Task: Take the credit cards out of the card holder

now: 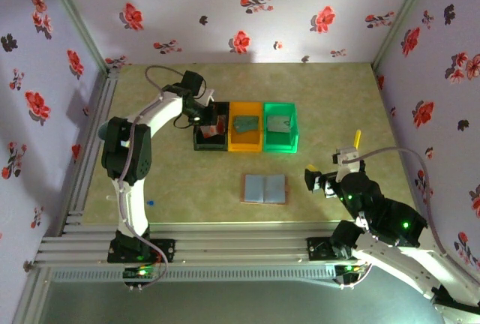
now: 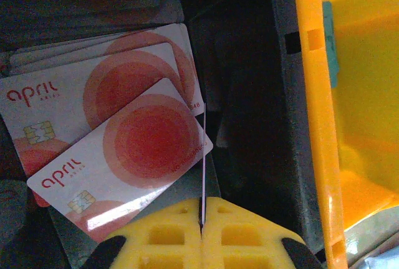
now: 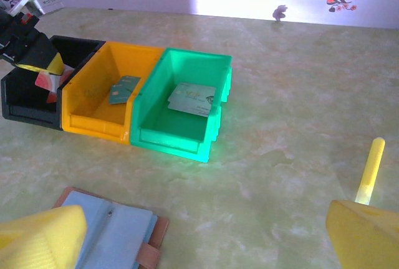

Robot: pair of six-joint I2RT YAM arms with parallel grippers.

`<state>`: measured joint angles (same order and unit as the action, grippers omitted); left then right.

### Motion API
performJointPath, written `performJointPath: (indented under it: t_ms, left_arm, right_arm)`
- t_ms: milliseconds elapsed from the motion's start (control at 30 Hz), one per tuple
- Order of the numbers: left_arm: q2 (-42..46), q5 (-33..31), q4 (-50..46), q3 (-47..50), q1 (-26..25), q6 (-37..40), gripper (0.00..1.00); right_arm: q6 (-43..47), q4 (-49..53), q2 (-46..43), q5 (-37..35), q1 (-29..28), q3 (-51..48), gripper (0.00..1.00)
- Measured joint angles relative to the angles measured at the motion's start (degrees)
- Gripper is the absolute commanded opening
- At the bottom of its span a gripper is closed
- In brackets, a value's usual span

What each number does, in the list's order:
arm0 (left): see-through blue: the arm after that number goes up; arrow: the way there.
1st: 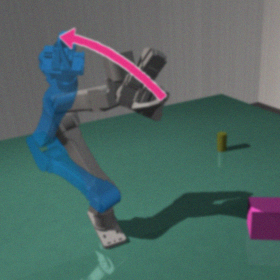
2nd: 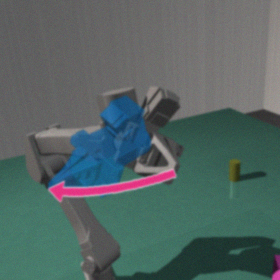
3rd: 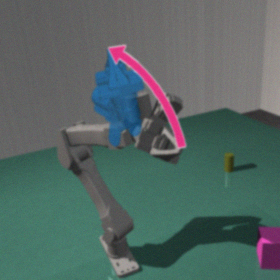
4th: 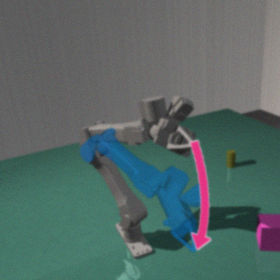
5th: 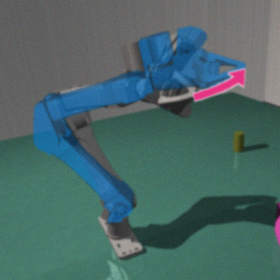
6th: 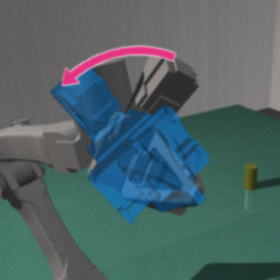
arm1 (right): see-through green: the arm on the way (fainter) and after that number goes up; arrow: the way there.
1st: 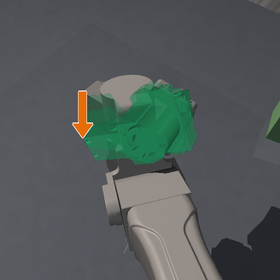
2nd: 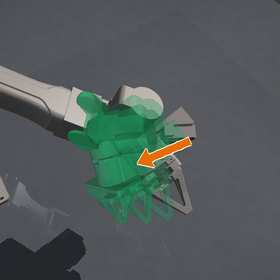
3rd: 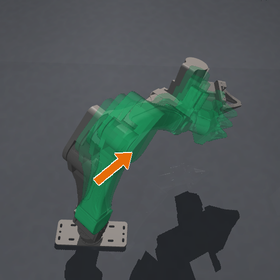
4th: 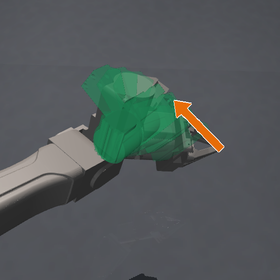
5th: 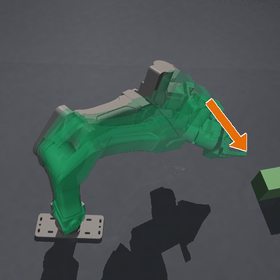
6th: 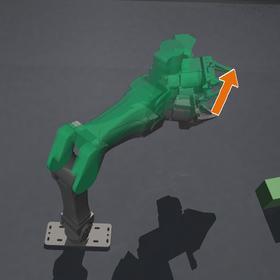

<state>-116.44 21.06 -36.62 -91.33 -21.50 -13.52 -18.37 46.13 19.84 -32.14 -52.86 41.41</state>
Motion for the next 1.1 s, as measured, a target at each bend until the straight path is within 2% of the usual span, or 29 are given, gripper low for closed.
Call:
performJointPath:
  t_ms: [667, 800, 1100]
  left_arm:
    - [0.00, -0.28, -0.37, 0.04, 0.15, 0.02, 0.13]
    - [0.00, -0.57, -1.03, -0.07, 0.26, 0.09, 0.20]
    - [0.00, -1.57, -2.58, -2.08, 0.52, 0.26, 0.21]
  right_arm:
    - [0.00, -0.02, 0.04, 0.42, 0.11, 0.00, 0.99]
    - [0.00, -0.02, 0.04, 0.44, 0.11, 0.00, 0.99]
    - [0.00, -0.02, 0.04, 0.46, 0.11, 0.00, 0.99]
